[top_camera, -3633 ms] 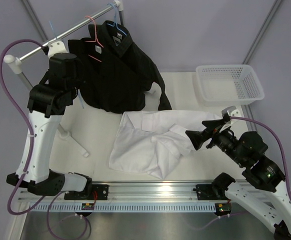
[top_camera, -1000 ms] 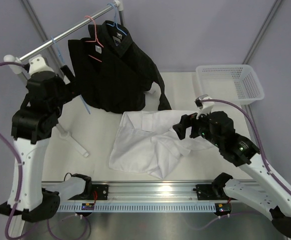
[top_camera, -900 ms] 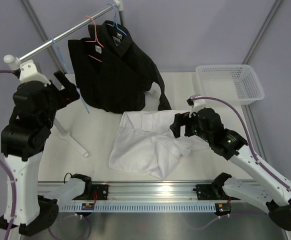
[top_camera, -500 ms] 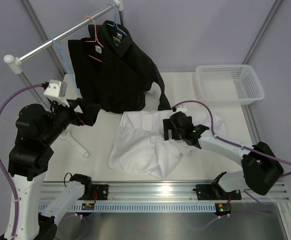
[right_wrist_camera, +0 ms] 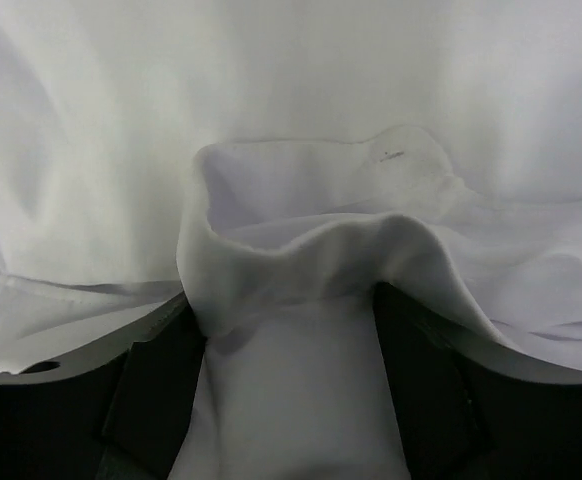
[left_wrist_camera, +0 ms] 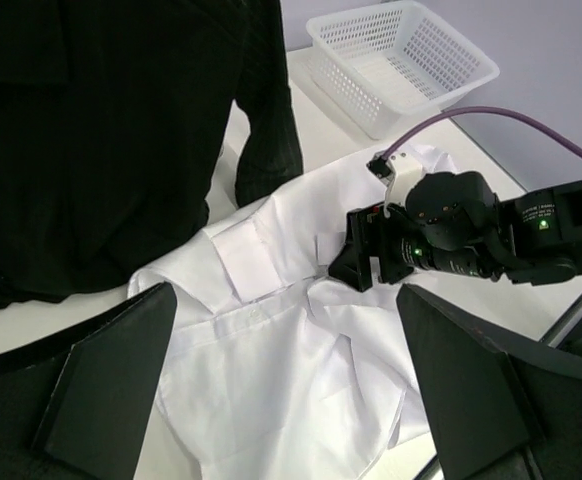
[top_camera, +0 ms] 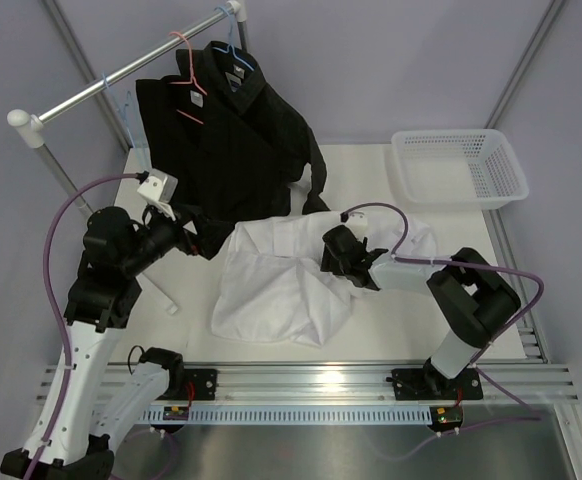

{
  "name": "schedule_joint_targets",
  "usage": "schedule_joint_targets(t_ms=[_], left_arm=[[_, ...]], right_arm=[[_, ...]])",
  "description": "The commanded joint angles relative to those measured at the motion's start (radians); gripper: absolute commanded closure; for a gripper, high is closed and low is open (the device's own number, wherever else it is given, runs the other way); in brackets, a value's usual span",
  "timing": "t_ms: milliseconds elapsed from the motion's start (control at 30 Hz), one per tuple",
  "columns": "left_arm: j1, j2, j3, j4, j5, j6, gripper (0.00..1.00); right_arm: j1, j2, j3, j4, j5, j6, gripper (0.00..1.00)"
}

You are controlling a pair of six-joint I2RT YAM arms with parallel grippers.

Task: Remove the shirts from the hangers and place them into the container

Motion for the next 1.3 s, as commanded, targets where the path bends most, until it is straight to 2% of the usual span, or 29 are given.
schedule_joint_targets(t_ms=[0,67,100,200,300,333,400,500,533,600,767,833,933,1000,1033,1100,1133,1167,1200,1233,1267], left_arm=[[-0.002,-0.027,-0.019,0.123,0.048,0.002,0.01],[-0.002,-0.059,-0.047,0.131,0.011,0.006,0.01],[-0.002,-0.07,-0.056,0.129,-0.004,0.013,0.01],[-0.002,-0.102,-0.078,0.137,-0.033,0.023,0.01],[-0.002,-0.103,-0.081,0.137,-0.035,0.026,0.01],[-0.002,-0.099,-0.081,0.137,-0.032,0.025,0.01],[-0.002,-0.096,-0.081,0.135,-0.023,0.023,0.01],[-0.002,-0.098,-0.085,0.135,-0.032,0.025,0.01],[-0.002,-0.099,-0.085,0.135,-0.036,0.026,0.01],[-0.002,-0.101,-0.087,0.135,-0.038,0.028,0.01],[-0.002,-0.098,-0.089,0.135,-0.04,0.028,0.01],[-0.002,-0.095,-0.092,0.135,-0.046,0.028,0.01],[-0.002,-0.09,-0.095,0.137,-0.046,0.026,0.01],[-0.002,-0.081,-0.095,0.135,-0.04,0.022,0.01],[-0.002,-0.078,-0.095,0.135,-0.038,0.02,0.01],[-0.002,-0.075,-0.095,0.134,-0.037,0.019,0.01],[-0.002,-0.072,-0.095,0.135,-0.038,0.02,0.01],[-0.002,-0.073,-0.095,0.135,-0.038,0.02,0.01],[-0.002,-0.07,-0.095,0.134,-0.04,0.02,0.01],[-0.002,-0.069,-0.095,0.134,-0.041,0.02,0.01],[-0.002,-0.067,-0.098,0.134,-0.041,0.02,0.01]], right_arm=[[0.006,0.118,-0.083,0.008,-0.081,0.14,0.39],[0.005,0.102,-0.103,0.022,-0.08,0.153,0.58],[0.005,0.083,-0.126,0.021,-0.081,0.157,0.77],[0.005,-0.056,-0.149,-0.016,-0.049,0.153,1.0],[0.005,-0.268,-0.126,-0.154,0.021,0.119,1.0],[0.005,-0.385,-0.108,-0.198,0.048,0.107,1.0],[-0.007,-0.492,-0.032,-0.341,0.138,0.046,1.0],[-0.116,-0.664,0.102,-0.455,0.166,-0.072,1.0],[-0.2,-0.713,0.143,-0.472,0.163,-0.106,1.0],[-0.28,-0.73,0.278,-0.499,0.178,-0.216,1.0],[-0.544,-0.585,0.649,-0.505,0.106,-0.361,1.0],[-0.602,-0.499,0.799,-0.496,0.057,-0.364,1.0],[-0.698,-0.373,0.939,-0.431,-0.018,-0.341,1.0],[-0.751,-0.284,1.151,-0.438,-0.05,-0.335,1.0],[-0.764,-0.182,1.329,-0.458,-0.084,-0.335,1.0],[-0.803,-0.069,1.52,-0.472,-0.119,-0.341,1.0],[-0.819,0.051,1.623,-0.482,-0.168,-0.338,1.0],[-0.836,0.112,1.805,-0.476,-0.196,-0.315,1.0],[-0.877,0.155,1.846,-0.44,-0.237,-0.289,1.0],[-0.896,0.179,1.816,-0.306,-0.282,-0.259,1.0],[-0.911,0.187,1.799,-0.248,-0.287,-0.204,1.0]])
